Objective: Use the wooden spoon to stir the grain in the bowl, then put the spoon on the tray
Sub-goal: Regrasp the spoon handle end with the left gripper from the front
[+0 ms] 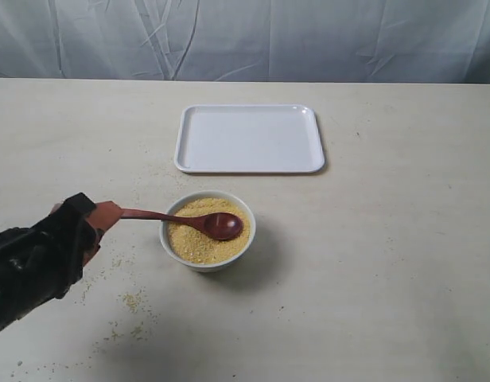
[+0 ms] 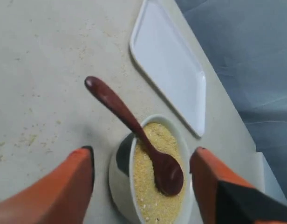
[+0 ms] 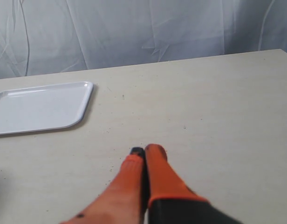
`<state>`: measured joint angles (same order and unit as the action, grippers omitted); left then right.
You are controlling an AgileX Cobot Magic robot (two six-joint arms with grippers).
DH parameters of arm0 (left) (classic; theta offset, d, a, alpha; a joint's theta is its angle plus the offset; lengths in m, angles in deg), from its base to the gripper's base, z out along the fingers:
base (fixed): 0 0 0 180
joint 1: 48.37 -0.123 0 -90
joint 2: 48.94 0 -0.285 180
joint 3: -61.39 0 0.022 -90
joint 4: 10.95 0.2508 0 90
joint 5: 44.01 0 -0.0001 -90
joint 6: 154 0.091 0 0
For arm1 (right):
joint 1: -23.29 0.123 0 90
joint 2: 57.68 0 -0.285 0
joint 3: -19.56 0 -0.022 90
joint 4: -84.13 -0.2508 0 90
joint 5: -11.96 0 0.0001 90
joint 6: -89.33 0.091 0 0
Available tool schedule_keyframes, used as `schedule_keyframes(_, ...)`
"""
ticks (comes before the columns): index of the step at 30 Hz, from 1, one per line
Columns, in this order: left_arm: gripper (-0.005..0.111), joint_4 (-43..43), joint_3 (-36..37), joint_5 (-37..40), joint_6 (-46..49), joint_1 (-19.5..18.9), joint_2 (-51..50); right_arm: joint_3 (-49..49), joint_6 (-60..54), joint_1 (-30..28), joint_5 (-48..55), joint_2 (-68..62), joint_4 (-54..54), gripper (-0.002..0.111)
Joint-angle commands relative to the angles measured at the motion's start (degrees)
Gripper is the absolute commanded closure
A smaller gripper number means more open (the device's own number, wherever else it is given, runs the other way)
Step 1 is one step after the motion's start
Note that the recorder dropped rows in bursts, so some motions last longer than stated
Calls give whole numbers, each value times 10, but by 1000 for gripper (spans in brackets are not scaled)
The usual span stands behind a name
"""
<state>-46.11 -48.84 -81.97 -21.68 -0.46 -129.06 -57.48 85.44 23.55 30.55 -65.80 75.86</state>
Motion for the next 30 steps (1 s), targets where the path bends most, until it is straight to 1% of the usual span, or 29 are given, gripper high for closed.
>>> schedule_keyframes(1, 44, 43, -8, -33, -79, 3, -64, -2, 0, -3, -8, 3, 0, 108)
schedule_keyframes(3, 41, 44, -17, -48, -88, 3, -92, -2, 0, -3, -8, 3, 0, 108)
schedule_keyframes(7, 40, 46, -38, -70, -89, 3, -137, -2, 0, -3, -8, 3, 0, 108)
schedule_keyframes(10, 40, 20, -56, -71, -89, 3, -170, -2, 0, -3, -8, 3, 0, 108)
schedule_keyframes(13, 41, 16, -76, -74, -89, 3, -201, -2, 0, -3, -8, 3, 0, 108)
schedule_keyframes(17, 41, -14, -99, -100, -89, 3, -239, -2, 0, -3, -8, 3, 0, 108)
schedule_keyframes(19, 41, -25, -107, -103, -89, -3, -254, -2, 0, -3, -8, 3, 0, 108)
schedule_keyframes(21, 41, -17, -120, -105, -94, -14, -279, -2, 0, -3, -8, 3, 0, 108)
schedule_keyframes(23, 41, 16, -128, -121, -125, -27, -293, -2, 0, -3, -8, 3, 0, 108)
schedule_keyframes(24, 41, 43, -129, -140, -140, -40, -297, -2, 0, -3, -8, 3, 0, 108)
schedule_keyframes(26, 42, 81, -129, -150, -163, -55, -301, -2, 0, -3, -8, 3, 0, 108)
schedule_keyframes(30, 42, 103, -129, -148, -177, -69, -303, -2, 0, -3, -8, 3, 0, 108)
